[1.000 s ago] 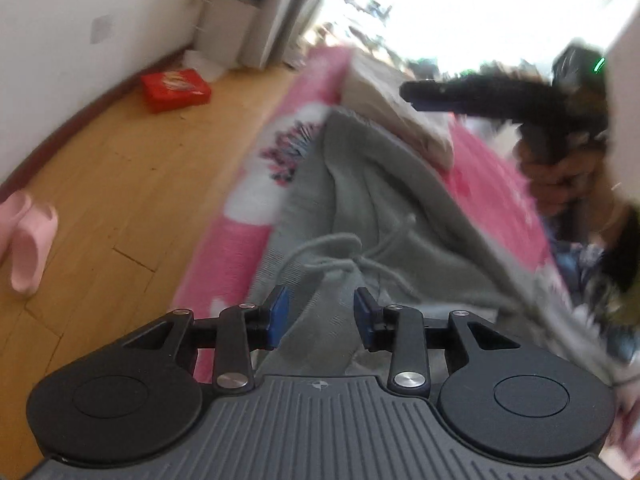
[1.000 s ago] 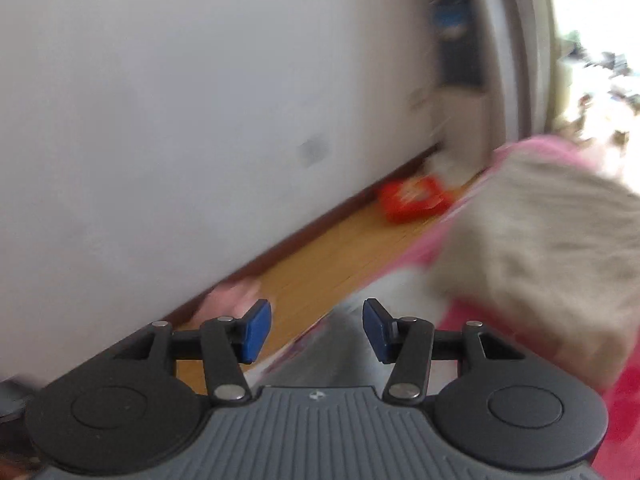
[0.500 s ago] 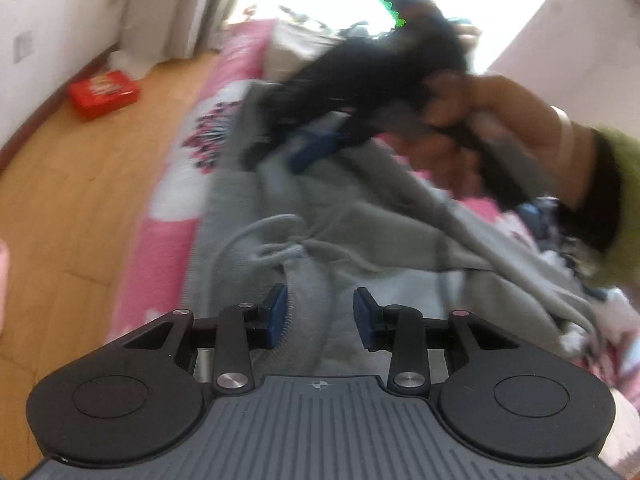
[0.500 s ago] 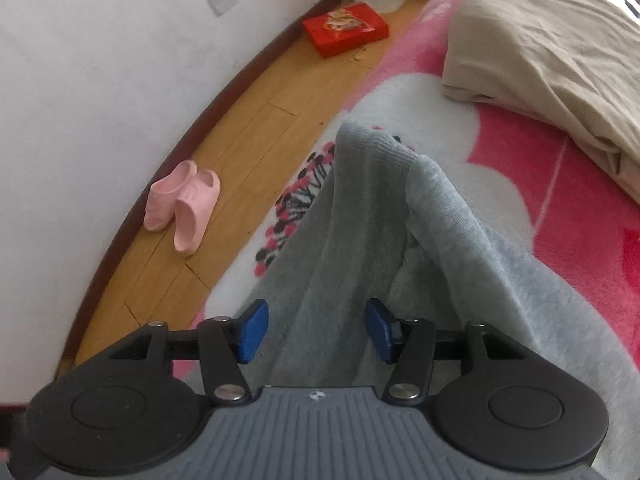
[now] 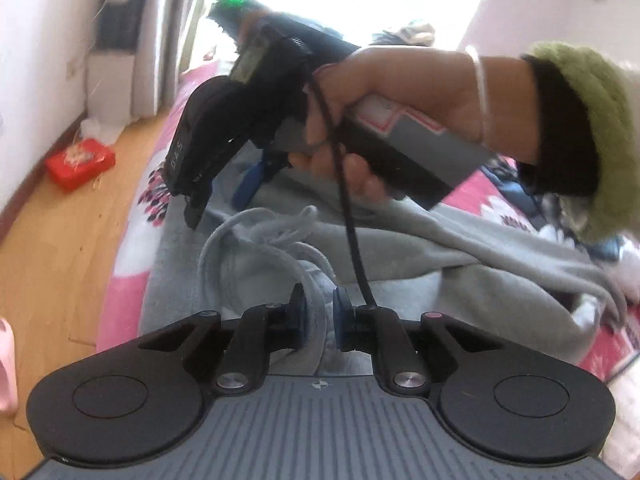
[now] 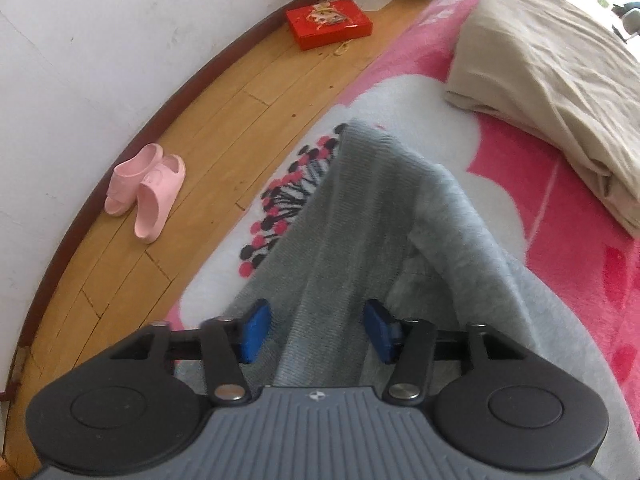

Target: Fold clothes

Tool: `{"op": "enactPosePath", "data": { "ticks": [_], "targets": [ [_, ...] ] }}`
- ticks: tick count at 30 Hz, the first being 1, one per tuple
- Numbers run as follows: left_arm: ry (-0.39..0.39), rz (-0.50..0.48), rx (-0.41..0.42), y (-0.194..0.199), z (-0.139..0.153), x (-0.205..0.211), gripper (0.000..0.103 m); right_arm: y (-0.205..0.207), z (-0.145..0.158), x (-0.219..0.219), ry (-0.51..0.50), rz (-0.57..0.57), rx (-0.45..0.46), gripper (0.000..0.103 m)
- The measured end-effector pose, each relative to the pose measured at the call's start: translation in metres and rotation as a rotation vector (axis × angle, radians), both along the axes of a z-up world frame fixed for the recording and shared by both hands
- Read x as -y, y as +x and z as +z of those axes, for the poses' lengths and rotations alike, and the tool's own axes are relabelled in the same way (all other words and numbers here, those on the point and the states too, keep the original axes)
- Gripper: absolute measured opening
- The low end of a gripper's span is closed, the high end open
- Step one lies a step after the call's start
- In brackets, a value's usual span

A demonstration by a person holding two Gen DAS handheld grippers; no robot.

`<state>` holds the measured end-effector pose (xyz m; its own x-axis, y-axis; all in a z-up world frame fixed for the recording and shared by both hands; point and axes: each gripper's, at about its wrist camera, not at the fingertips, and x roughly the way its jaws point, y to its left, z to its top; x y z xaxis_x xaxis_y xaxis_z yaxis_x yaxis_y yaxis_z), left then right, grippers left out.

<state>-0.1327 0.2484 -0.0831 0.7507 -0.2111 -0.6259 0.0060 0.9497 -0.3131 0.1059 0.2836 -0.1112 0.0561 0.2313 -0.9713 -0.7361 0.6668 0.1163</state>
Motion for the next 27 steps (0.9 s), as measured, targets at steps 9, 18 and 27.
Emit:
{"op": "enactPosePath", "data": {
  "ticks": [9, 18, 27],
  "targets": [
    [0.004, 0.069, 0.016, -0.009, -0.001, -0.007, 0.005, 0.005, 0.013, 0.014, 0.115, -0.003, 0.007, 0.004],
    [-0.119, 0.251, 0.024, -0.032, 0.000, -0.053, 0.004, 0.024, 0.038, 0.036, 0.367, -0.123, -0.111, 0.004],
    [-0.190, 0.303, -0.107, -0.027, -0.039, -0.082, 0.005, 0.016, -0.004, 0.002, 0.341, -0.099, -0.089, 0.004]
  ]
}}
